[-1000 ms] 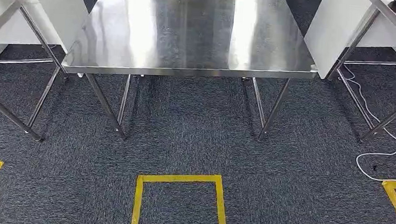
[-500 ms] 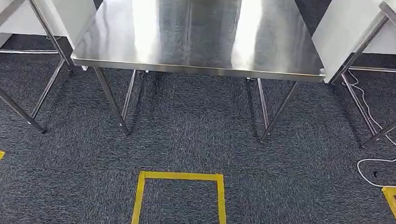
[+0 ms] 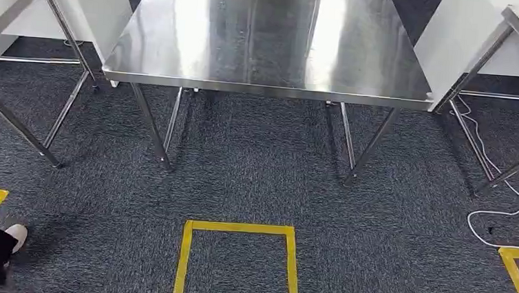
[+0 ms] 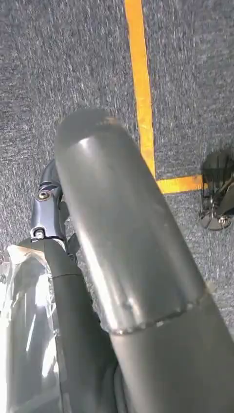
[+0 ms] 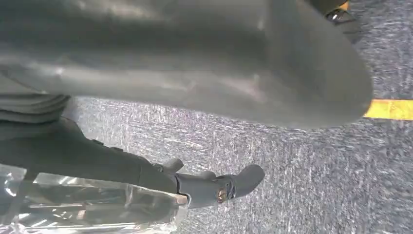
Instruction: Take the parts from the cabinet and place them on the table.
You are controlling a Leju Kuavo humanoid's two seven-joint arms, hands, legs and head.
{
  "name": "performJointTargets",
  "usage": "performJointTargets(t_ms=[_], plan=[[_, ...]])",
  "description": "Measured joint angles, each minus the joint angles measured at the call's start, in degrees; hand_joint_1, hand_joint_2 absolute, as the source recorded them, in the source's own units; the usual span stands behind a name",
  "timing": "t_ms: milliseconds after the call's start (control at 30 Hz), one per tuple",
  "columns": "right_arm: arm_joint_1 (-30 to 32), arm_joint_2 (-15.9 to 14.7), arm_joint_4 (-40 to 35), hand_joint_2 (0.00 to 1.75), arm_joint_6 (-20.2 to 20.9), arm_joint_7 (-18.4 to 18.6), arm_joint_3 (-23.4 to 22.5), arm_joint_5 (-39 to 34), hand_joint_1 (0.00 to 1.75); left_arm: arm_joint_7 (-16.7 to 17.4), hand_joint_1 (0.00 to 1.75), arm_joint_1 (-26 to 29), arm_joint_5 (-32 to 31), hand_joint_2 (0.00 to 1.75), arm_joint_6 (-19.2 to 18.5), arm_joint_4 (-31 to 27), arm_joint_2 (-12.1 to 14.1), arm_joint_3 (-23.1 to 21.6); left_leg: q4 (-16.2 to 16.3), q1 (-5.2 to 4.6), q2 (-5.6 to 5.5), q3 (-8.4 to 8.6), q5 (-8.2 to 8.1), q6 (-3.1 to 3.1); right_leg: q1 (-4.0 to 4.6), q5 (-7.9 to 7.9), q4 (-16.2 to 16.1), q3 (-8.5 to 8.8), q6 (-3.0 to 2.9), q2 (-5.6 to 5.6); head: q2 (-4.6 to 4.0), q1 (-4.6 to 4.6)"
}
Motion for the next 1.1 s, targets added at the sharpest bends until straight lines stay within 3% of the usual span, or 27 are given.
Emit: performJointTargets(t_ms=[33, 67, 100, 167, 200, 233, 300, 333, 367, 400, 433, 500, 533, 567, 600, 667, 700, 733, 767, 833, 867, 900, 933, 967, 1033, 1067, 1100], plan=[[0.01, -0.02, 0.00, 0.00, 0.00, -0.02, 0.00, 0.00, 0.00, 0.00, 0.00, 0.01, 0.00, 0.00, 0.00, 0.00, 0.00, 0.02, 0.04, 0.00, -0.04, -0.37, 0.23, -0.10, 0.02, -1.27, 3.56, -1.24, 0.21, 0.13, 0.00, 0.07], [0.04, -0.02, 0.00, 0.00, 0.00, 0.00, 0.00, 0.00, 0.00, 0.00, 0.00, 0.02, 0.02, 0.00, 0.00, 0.00, 0.00, 0.02, 0.05, 0.02, -0.09, -0.65, 0.43, -0.26, -0.03, -1.20, 4.27, -1.15, 0.68, 0.15, 0.00, 0.04], [0.05, -0.02, 0.00, 0.00, 0.00, 0.00, 0.00, 0.00, 0.00, 0.00, 0.00, 0.02, 0.02, 0.00, 0.00, 0.00, -0.02, 0.02, 0.08, 0.10, -0.16, -0.91, 0.66, -0.47, -0.19, -0.20, 2.27, 0.30, 1.21, 0.15, 0.00, 0.04], [0.02, -0.13, 0.00, 0.00, 0.00, 0.00, 0.00, 0.00, 0.00, 0.00, 0.00, 0.01, 0.02, 0.00, 0.00, 0.00, -0.11, 0.02, 0.11, 0.33, -0.39, -1.18, 1.01, -1.03, -0.53, 3.31, -7.80, 6.43, 2.29, 0.14, 0.00, 0.02], [-0.06, -0.11, 0.00, 0.00, 0.00, 0.00, 0.00, 0.04, 0.00, 0.00, 0.00, -0.01, 0.04, 0.00, 0.00, 0.00, -0.11, 0.02, 0.23, 0.33, -0.45, -1.22, 1.23, -1.41, -0.93, 4.33, -13.73, 10.05, 2.53, 0.17, 0.00, 0.13], [-0.13, -0.09, 0.00, 0.00, 0.00, 0.00, 0.00, 0.13, 0.00, 0.00, 0.00, -0.01, 0.09, 0.00, 0.00, 0.00, -0.09, 0.02, 0.25, 0.20, -0.57, -1.41, 1.44, -1.84, -0.41, 4.52, -14.26, 10.87, 1.76, 0.61, 0.00, 0.02], [0.01, -0.04, 0.00, 0.00, 0.00, 0.02, 0.00, 0.18, 0.00, 0.00, 0.00, -0.02, 0.09, 0.00, 0.00, 0.00, -0.11, 0.02, 0.70, 0.08, -0.72, -1.52, 1.79, -2.49, -0.13, 4.76, -14.36, 9.45, 0.80, 0.85, 0.00, 0.13], [0.04, -0.07, 0.00, 0.00, 0.00, 0.04, 0.00, 0.18, 0.00, 0.00, 0.00, 0.00, 0.11, 0.00, 0.00, 0.00, -0.11, 0.02, 0.66, 0.10, -0.81, -1.65, 2.06, -2.78, -0.13, 4.80, -14.07, 9.20, 0.75, 0.78, 0.00, -0.11], [0.04, 0.00, 0.00, 0.00, 0.00, 0.04, 0.00, 0.18, 0.00, 0.00, 0.00, 0.08, 0.11, 0.00, 0.00, 0.00, -0.07, 0.02, 0.93, 0.31, -0.87, -1.90, 2.17, -3.05, -0.77, 5.16, -14.03, 9.11, 0.16, 0.74, 0.00, 0.02], [0.04, 0.04, 0.00, 0.00, 0.00, 0.04, -0.02, 0.20, 0.00, 0.00, 0.00, 0.10, 0.20, 0.00, 0.02, 0.00, -0.04, 0.04, 1.50, 0.60, -0.81, -2.19, 1.22, -3.38, -0.86, 5.46, -14.04, 8.94, -0.30, 0.56, 0.00, -0.07], [0.02, 0.04, 0.00, 0.00, 0.00, 0.07, -0.02, 0.20, 0.00, 0.00, 0.00, 0.11, 0.24, 0.00, 0.02, 0.00, -0.02, 0.07, 3.53, 0.64, -0.71, -2.89, -1.06, -3.62, -0.70, 5.73, -14.03, 8.70, -0.89, 0.46, 0.00, -0.07], [0.04, 0.04, 0.00, 0.00, 0.00, 0.07, -0.02, 0.22, 0.00, 0.00, 0.00, 0.11, 0.24, 0.00, 0.02, 0.00, -0.07, 0.04, 11.68, 0.71, -0.72, -5.93, -6.31, -4.03, -0.34, 6.18, -13.99, 7.95, -1.59, 0.18, 0.00, -0.04], [0.10, 0.04, 0.00, 0.00, 0.00, 0.07, -0.02, 0.26, 0.00, 0.00, 0.00, 0.12, 0.24, 0.00, 0.02, 0.00, -0.07, 0.07, 15.53, 0.71, -0.72, -7.23, -8.01, -4.17, -0.12, 6.36, -13.95, 7.53, -1.85, 0.03, 0.00, -0.04], [0.21, 0.04, 0.00, 0.00, 0.02, 0.09, -0.02, 0.26, 0.00, 0.00, 0.00, 0.16, 0.24, 0.00, 0.02, 0.00, -0.07, 0.07, 17.14, 0.71, -0.72, -7.41, -8.21, -4.17, 0.06, 6.51, -13.89, 7.22, -1.95, -0.08, 0.00, -0.09], [0.32, 0.04, 0.00, 0.00, 0.07, 0.17, -0.02, 0.26, 0.00, 0.00, 0.00, 0.18, 0.24, 0.00, 0.02, 0.00, -0.07, 0.07, 16.03, 0.71, -0.72, -6.22, -7.16, -4.09, 0.14, 6.63, -13.82, 7.01, -2.05, -0.14, 0.00, -0.04], [0.42, 0.04, 0.00, 0.00, 0.07, 0.20, -0.02, 0.26, 0.00, 0.02, 0.00, 0.18, 0.24, 0.00, 0.02, 0.00, -0.02, 0.09, 7.36, 0.71, -0.71, -0.27, -3.07, -3.69, 0.20, 6.70, -13.64, 6.88, -1.94, -0.15, 0.00, -0.07], [0.38, 0.07, 0.00, 0.00, 0.07, 0.20, -0.02, 0.24, 0.00, 0.02, 0.00, 0.13, 0.24, 0.00, 0.02, 0.00, 0.00, 0.09, 1.86, 0.71, -0.70, 2.94, -2.47, -3.40, 0.20, 6.73, -13.52, 7.06, -1.86, -0.17, 0.00, -0.02], [0.28, 0.07, 0.00, 0.00, 0.07, 0.20, -0.02, 0.20, 0.00, 0.02, 0.00, 0.02, 0.24, 0.00, 0.02, 0.00, 0.00, 0.07, 0.66, 0.50, -0.73, 3.76, -3.97, -3.23, 0.28, 6.99, -13.61, 7.15, -1.46, -0.22, 0.00, 0.00], [0.26, 0.07, 0.00, 0.00, 0.07, 0.20, -0.02, 0.18, 0.00, 0.00, 0.00, 0.03, 0.13, 0.00, 0.02, 0.00, 0.00, 0.07, 0.92, 0.01, -0.81, 3.52, -2.70, -2.76, 0.35, 7.13, -13.58, 6.59, -1.20, -0.20, 0.00, 0.03], [0.10, 0.22, 0.00, 0.00, 0.07, 0.20, -0.02, 0.18, 0.00, 0.02, 0.00, 0.03, 0.09, 0.00, 0.02, 0.00, 0.00, 0.07, 0.60, -0.27, -0.78, 3.04, -2.92, -2.31, 0.30, 7.51, -13.61, 6.86, -0.61, -0.21, 0.00, -0.06], [0.10, 0.31, 0.00, 0.00, 0.07, 0.20, -0.02, 0.17, 0.00, 0.02, 0.00, 0.03, 0.09, 0.00, 0.02, 0.00, 0.02, 0.07, 0.27, -0.25, -0.78, 2.80, -2.54, -1.80, 0.45, 7.82, -13.83, 6.64, -0.11, -0.21, 0.00, -0.11], [0.10, 0.24, 0.00, 0.00, 0.00, 0.20, 0.00, 0.17, 0.00, 0.02, 0.00, 0.03, 0.09, 0.00, 0.02, 0.00, -0.02, 0.09, -0.58, 0.39, -0.62, 2.94, -1.80, -1.08, 0.95, 7.46, -13.44, 6.04, 0.12, -0.18, 0.00, -0.11], [0.19, 0.22, 0.00, 0.00, -0.02, 0.20, -0.02, 0.17, 0.00, 0.04, 0.00, 0.05, 0.09, 0.00, 0.02, 0.00, -0.04, 0.09, -0.74, 0.23, -0.59, 2.75, -1.52, -0.85, 0.61, 6.21, -11.90, 5.30, 0.02, 0.00, 0.00, -0.02], [0.20, 0.26, 0.00, 0.00, -0.02, 0.20, 0.00, 0.17, 0.00, 0.04, 0.00, 0.04, 0.09, 0.00, 0.02, 0.00, 0.04, 0.09, -0.75, 0.27, -0.55, 2.38, -1.32, -0.54, 0.64, 4.09, -8.41, 3.61, -0.33, 0.07, 0.00, 0.18], [0.24, 0.28, 0.00, 0.00, -0.04, 0.39, 0.00, 0.20, 0.00, 0.07, 0.00, 0.05, 0.09, 0.00, 0.00, 0.00, 0.00, 0.09, -0.72, 0.06, -0.49, 1.61, -0.93, -0.25, 0.33, -0.10, 1.71, -1.06, -0.51, 0.16, 0.00, 0.15], [0.31, 0.28, 0.00, 0.00, -0.06, 0.46, -0.02, 0.20, 0.00, 0.11, 0.00, 0.05, 0.09, 0.00, 0.00, 0.00, 0.00, 0.09, -0.69, 0.03, -0.49, 1.32, -0.70, -0.26, 0.33, -0.83, 4.70, -2.26, -0.17, 0.18, 0.00, 0.31], [0.37, 0.28, 0.00, 0.00, -0.07, 0.55, -0.02, 0.20, 0.00, 0.15, 0.00, 0.08, 0.09, 0.00, 0.00, 0.00, 0.00, 0.09, -0.68, 0.03, -0.50, 1.11, -0.55, -0.32, 0.27, -0.45, 4.51, -2.01, 0.21, 0.19, 0.00, 0.20]])
